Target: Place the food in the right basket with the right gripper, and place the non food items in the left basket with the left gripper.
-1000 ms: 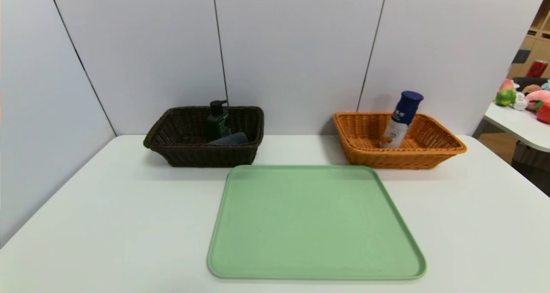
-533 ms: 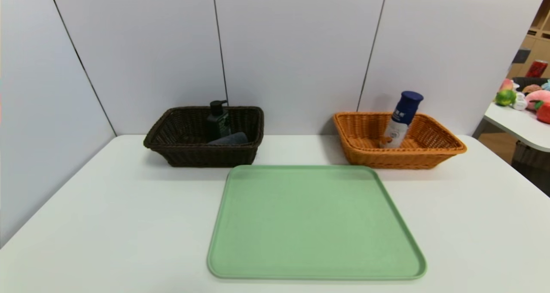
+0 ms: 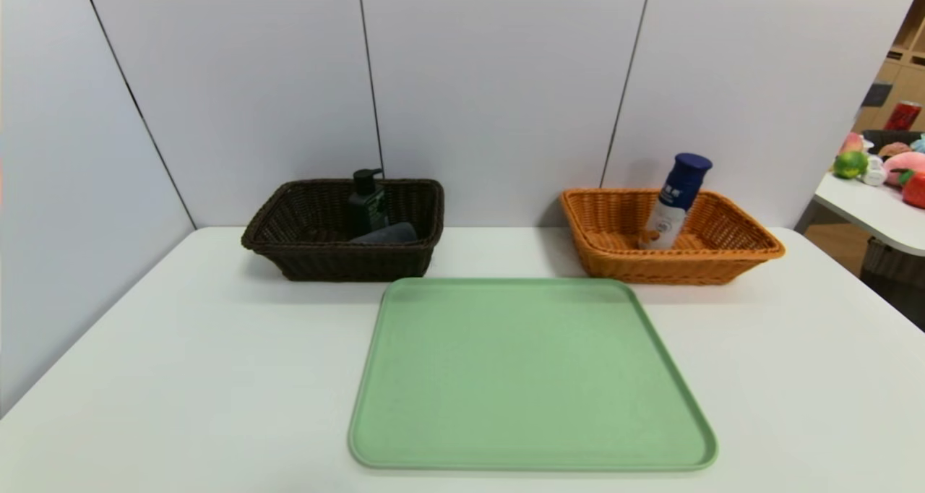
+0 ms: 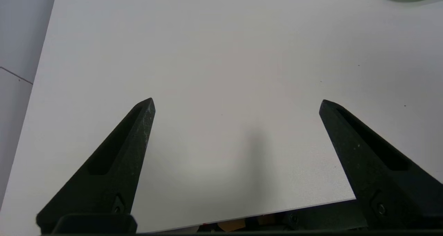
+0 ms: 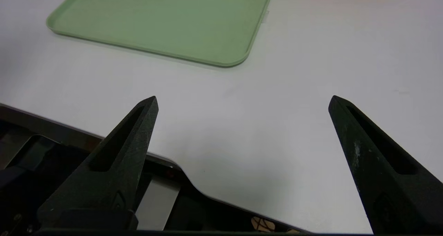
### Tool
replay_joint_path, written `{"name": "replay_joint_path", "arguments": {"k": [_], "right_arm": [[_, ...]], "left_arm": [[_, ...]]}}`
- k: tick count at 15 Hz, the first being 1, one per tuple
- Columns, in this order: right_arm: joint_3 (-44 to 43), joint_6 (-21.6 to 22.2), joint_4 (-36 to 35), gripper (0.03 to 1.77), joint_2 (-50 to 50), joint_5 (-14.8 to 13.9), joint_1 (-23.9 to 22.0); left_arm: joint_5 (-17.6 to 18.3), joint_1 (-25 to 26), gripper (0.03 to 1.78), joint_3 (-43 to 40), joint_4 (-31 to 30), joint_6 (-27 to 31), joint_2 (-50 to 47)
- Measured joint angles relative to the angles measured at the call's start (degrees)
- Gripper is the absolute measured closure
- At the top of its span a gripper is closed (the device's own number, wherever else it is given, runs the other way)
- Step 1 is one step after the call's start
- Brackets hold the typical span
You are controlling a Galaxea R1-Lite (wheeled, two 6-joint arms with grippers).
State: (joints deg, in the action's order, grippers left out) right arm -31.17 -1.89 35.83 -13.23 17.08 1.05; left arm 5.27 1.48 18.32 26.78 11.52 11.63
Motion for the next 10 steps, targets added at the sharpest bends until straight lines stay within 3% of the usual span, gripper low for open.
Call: {"name": "replay_joint_path", "arguments": {"k": [5, 10], "right_arm": [[0.69, 0.18, -0.89, 0.10, 2.18, -0.13, -1.68], [4.52, 0.07, -3.43, 0.10, 8.00, -0.07, -1.23]], "left_arm": [[-0.12, -0.73, 0.12, -0.60, -0.96, -0.06, -1.61], [-0.28, -1.04, 0.12, -4.52, -5.73, -0.34, -6.12]]}}
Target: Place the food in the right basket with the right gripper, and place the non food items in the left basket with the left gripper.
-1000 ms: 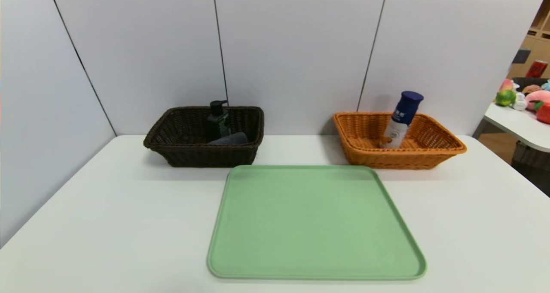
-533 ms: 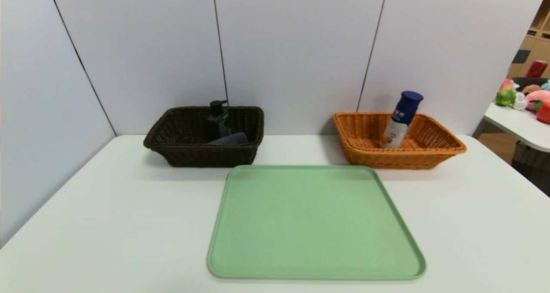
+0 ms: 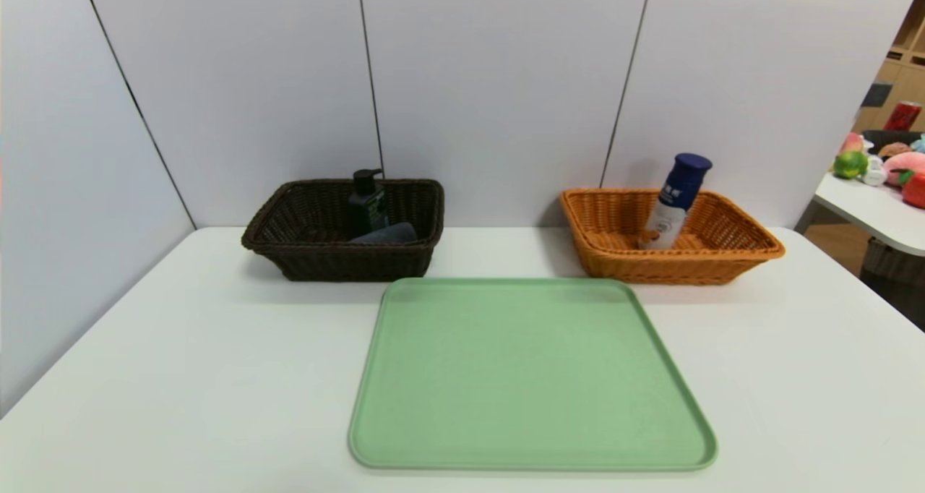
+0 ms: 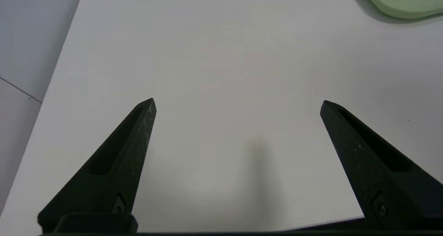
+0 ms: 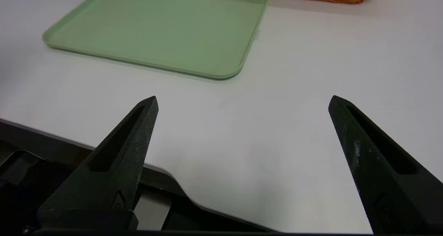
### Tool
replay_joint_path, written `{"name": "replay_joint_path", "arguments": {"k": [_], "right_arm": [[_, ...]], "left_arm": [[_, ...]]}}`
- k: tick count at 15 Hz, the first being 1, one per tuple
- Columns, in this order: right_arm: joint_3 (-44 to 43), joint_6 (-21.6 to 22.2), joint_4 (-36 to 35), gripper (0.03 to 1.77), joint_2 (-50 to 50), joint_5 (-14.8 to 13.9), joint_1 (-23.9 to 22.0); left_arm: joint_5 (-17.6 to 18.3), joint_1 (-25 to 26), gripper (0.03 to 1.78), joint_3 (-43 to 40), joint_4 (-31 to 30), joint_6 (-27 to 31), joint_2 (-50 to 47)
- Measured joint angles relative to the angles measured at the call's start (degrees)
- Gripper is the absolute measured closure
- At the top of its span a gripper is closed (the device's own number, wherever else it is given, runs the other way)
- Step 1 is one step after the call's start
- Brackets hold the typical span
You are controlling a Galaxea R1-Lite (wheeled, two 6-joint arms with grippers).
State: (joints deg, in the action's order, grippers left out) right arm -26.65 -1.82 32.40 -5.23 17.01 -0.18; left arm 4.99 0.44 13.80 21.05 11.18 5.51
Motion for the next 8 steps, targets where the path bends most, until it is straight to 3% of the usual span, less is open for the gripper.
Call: {"name": "replay_joint_path", "arguments": {"k": [8], "right_arm": [[17.44, 0.41, -29.14, 0.10, 5.13, -0.50, 0.09]], "left_arm": [[0.39, -0.23, 0.12, -8.31, -17.94, -3.91, -5.33]]}}
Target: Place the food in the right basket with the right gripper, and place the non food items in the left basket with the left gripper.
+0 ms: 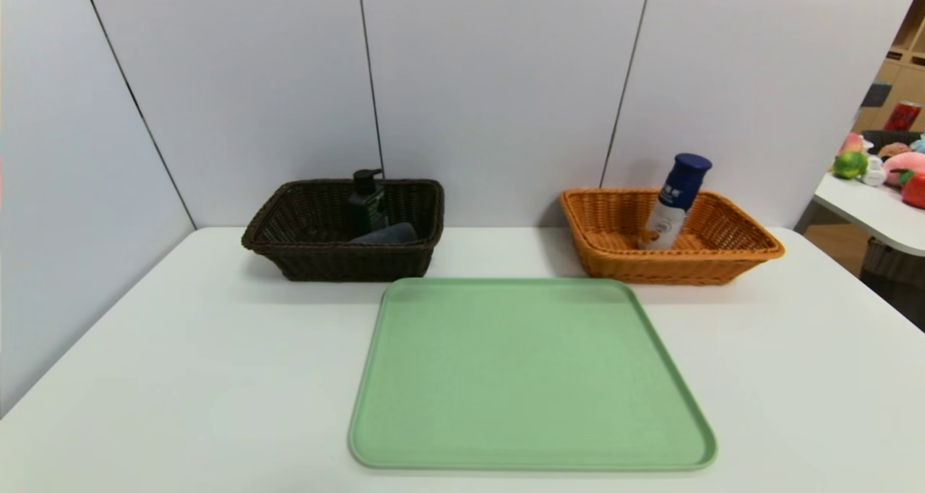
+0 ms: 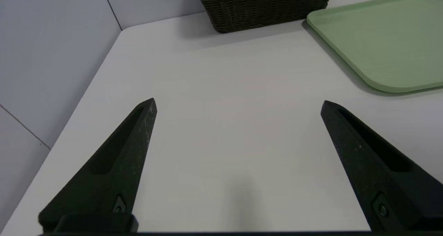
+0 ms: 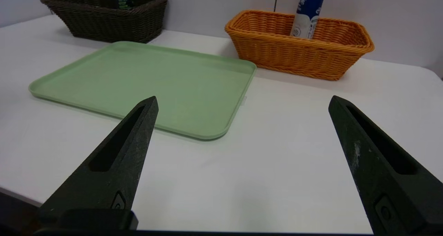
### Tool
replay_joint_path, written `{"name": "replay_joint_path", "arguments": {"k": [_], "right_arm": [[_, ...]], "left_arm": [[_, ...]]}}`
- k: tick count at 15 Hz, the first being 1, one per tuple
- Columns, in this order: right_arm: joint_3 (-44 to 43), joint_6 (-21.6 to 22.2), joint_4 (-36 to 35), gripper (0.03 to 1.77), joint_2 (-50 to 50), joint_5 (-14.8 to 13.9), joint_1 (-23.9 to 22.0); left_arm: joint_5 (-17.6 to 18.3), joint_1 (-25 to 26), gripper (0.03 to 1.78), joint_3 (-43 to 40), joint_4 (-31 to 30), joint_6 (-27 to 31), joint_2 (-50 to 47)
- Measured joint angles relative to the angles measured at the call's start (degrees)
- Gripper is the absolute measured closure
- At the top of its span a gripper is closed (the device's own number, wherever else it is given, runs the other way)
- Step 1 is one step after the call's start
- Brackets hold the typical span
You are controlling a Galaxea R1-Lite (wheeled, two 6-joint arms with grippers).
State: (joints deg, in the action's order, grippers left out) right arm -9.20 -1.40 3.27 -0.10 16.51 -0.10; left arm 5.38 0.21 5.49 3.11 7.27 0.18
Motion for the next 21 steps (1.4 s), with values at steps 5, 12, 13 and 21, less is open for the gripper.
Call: {"name": "replay_joint_path", "arguments": {"k": [5, 12, 13, 21], "right_arm": [[7.72, 0.22, -10.42, 0.10, 0.15, -4.08, 0.00], [8.41, 2.66, -8.36, 0.10, 0.15, -8.30, 0.00], [8.36, 2.61, -8.08, 0.10, 0.15, -9.31, 0.00], [9.18, 3.16, -6.74, 0.10, 0.15, -15.21, 0.00]], "left_arm": [[-0.76, 0.00, 0.12, -3.89, -5.19, -0.11, -0.16], [-4.00, 0.00, 0.12, -5.46, -2.97, -3.74, -0.18], [-4.61, 0.00, 0.12, -5.46, -3.11, -4.84, -0.18], [-5.02, 0.00, 0.12, -5.49, -3.18, -7.67, -0.18]]}}
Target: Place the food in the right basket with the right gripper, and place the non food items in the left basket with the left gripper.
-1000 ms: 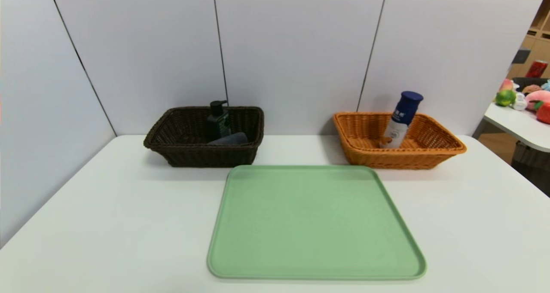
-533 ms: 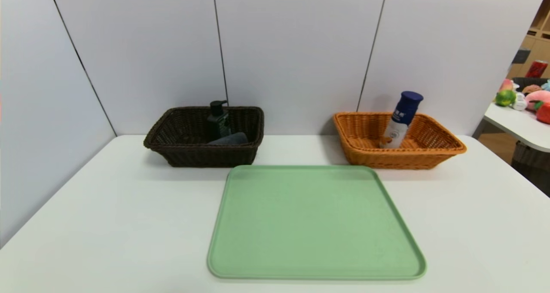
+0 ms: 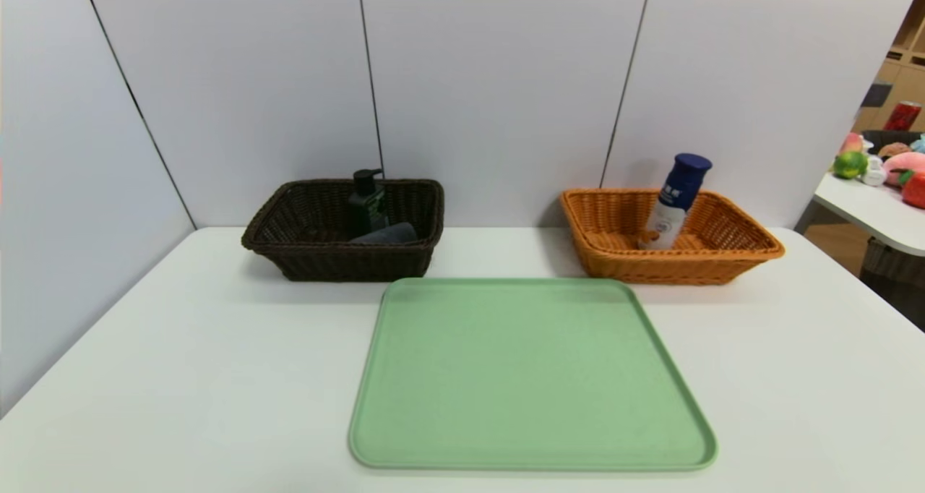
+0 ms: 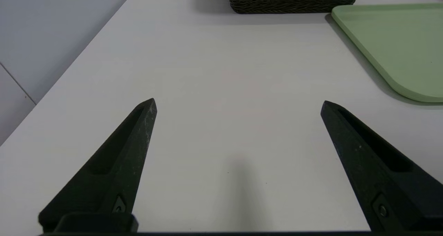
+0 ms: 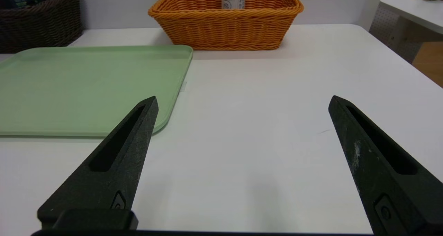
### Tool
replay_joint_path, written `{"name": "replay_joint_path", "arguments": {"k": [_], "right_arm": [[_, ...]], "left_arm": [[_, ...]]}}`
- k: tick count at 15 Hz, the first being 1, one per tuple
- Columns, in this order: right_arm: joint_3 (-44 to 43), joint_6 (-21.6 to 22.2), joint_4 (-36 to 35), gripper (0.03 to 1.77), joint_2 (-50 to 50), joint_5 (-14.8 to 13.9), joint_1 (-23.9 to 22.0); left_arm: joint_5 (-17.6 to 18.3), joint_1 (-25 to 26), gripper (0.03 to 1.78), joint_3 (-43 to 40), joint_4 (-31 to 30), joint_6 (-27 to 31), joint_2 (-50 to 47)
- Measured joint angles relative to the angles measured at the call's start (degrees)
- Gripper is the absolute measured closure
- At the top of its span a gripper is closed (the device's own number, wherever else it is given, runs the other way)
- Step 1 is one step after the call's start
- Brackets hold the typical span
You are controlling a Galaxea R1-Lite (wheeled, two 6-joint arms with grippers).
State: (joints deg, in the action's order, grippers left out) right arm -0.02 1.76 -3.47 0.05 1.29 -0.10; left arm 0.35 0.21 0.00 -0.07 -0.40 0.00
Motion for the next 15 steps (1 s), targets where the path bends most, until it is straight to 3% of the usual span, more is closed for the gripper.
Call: {"name": "replay_joint_path", "arguments": {"k": [4, 15], "right_arm": [[-0.05, 0.66, 3.68, 0.10, 0.00, -1.34, 0.00], [-0.33, 0.96, 3.55, 0.10, 0.00, -1.29, 0.02]], "left_arm": [[-1.34, -0.02, 0.12, 0.00, -0.06, -2.12, 0.00], [-1.48, -0.02, 0.12, 0.00, -0.09, -2.18, 0.00]]}}
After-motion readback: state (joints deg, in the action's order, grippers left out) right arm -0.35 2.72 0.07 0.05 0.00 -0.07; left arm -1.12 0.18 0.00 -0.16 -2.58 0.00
